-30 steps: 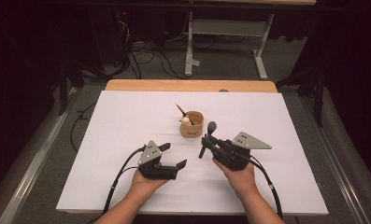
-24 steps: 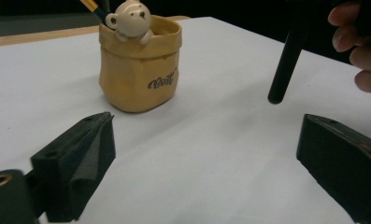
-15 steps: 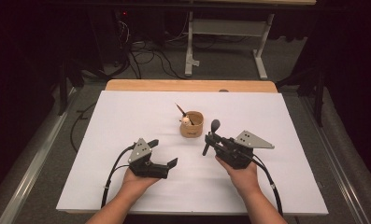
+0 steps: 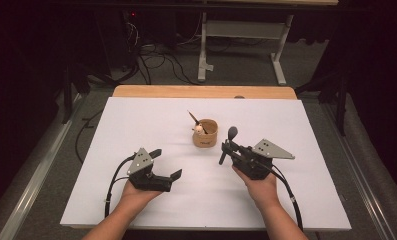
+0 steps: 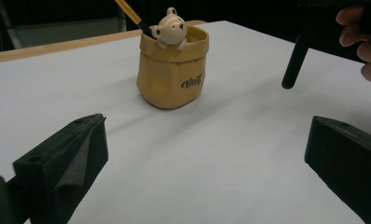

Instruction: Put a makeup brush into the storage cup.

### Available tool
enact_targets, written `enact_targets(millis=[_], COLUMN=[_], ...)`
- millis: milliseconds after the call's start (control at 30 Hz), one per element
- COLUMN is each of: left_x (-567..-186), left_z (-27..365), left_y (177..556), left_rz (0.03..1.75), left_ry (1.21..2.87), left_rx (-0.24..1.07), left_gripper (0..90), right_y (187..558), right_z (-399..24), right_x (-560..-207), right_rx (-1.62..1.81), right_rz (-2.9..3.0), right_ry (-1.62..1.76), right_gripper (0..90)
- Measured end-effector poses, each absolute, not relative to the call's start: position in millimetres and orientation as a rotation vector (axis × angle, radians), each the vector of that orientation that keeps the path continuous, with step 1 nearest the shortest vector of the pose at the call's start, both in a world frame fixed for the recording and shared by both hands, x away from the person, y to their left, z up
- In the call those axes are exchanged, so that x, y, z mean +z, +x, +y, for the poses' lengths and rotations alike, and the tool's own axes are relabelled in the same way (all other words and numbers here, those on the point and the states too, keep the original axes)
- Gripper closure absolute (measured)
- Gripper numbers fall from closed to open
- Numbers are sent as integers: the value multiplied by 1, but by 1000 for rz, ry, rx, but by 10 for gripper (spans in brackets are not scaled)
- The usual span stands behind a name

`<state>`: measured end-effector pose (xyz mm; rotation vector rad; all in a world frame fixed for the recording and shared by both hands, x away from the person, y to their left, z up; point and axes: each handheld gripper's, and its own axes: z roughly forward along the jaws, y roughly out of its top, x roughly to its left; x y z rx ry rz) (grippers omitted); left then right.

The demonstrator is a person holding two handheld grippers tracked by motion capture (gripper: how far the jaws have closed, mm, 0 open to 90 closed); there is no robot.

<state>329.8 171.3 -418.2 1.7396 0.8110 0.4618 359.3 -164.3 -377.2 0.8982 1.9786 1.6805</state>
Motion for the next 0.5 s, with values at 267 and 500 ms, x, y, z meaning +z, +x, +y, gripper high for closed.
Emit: enact_targets(millis=[267,500], left_x=[-425,-424], left_z=[176,176], left_y=[330,328], left_rz=[824,815], left_ry=[1726,1737], left_rx=[444,444], left_gripper=[3,3], right_y=[361,361], right_z=[-167,-167], right_x=[-376,-374], right_rx=[1679,1638], right_rz=[1952,1941], right_ry=[888,880], right_gripper=[788,788])
